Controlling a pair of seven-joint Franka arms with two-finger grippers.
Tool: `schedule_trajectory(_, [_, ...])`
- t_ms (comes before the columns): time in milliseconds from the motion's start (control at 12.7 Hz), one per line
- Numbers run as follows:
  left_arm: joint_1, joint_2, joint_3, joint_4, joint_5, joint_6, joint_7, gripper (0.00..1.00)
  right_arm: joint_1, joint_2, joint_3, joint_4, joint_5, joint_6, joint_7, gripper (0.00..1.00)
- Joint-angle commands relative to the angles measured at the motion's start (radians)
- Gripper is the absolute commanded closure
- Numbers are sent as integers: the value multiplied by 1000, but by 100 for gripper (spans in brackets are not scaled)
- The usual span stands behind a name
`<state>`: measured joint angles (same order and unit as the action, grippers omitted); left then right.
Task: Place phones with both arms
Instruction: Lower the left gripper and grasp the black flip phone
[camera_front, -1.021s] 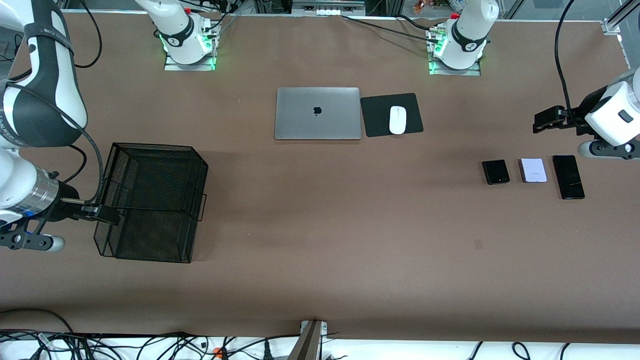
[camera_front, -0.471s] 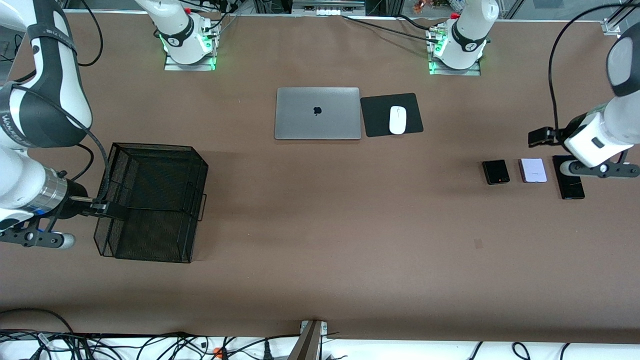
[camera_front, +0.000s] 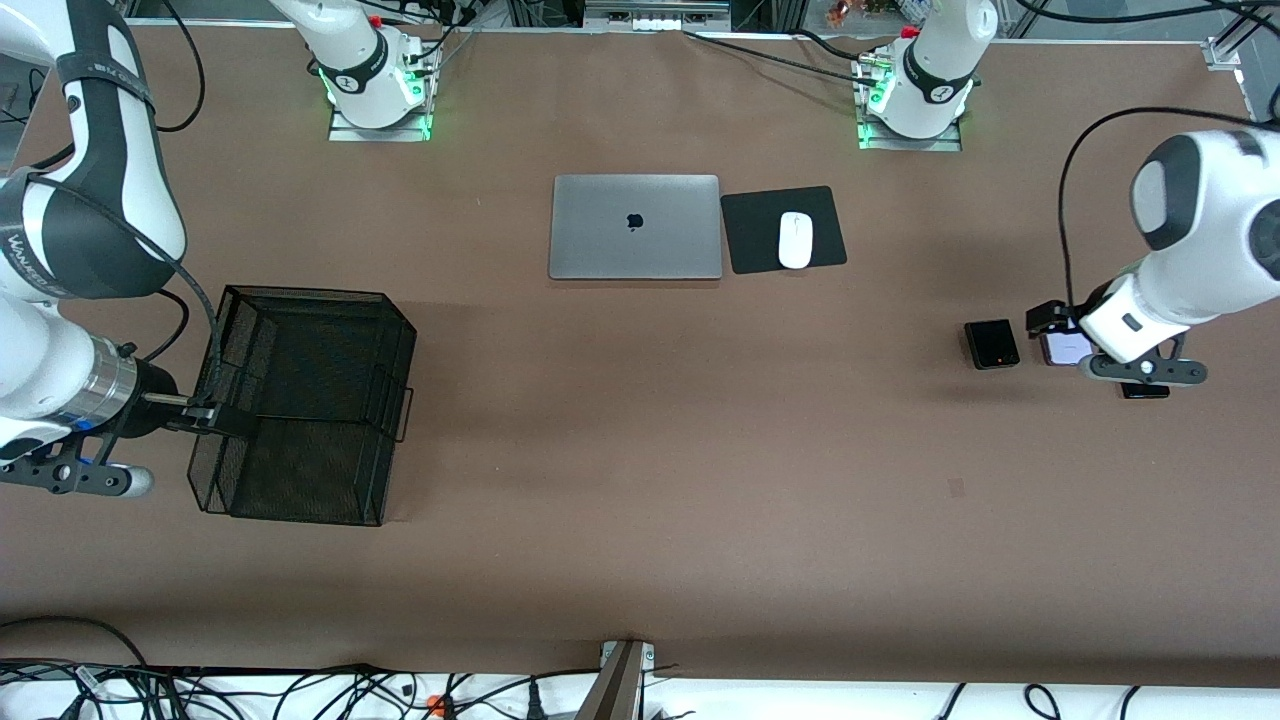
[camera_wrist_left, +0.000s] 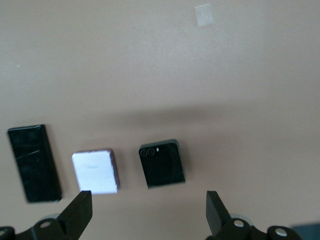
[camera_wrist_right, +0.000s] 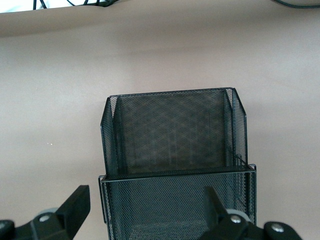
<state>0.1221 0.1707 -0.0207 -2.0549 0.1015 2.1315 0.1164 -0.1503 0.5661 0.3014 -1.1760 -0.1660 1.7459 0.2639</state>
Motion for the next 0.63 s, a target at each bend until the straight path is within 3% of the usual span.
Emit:
schedule_trajectory(0, [17,12,-4,-108,15,158,-46,0,-12,-34,2,-37,20,3,3,0])
schedule_trajectory(550, [63,105,-4,-310,15,563,-178,0,-12,-32,2,-36,20,1,-6,0])
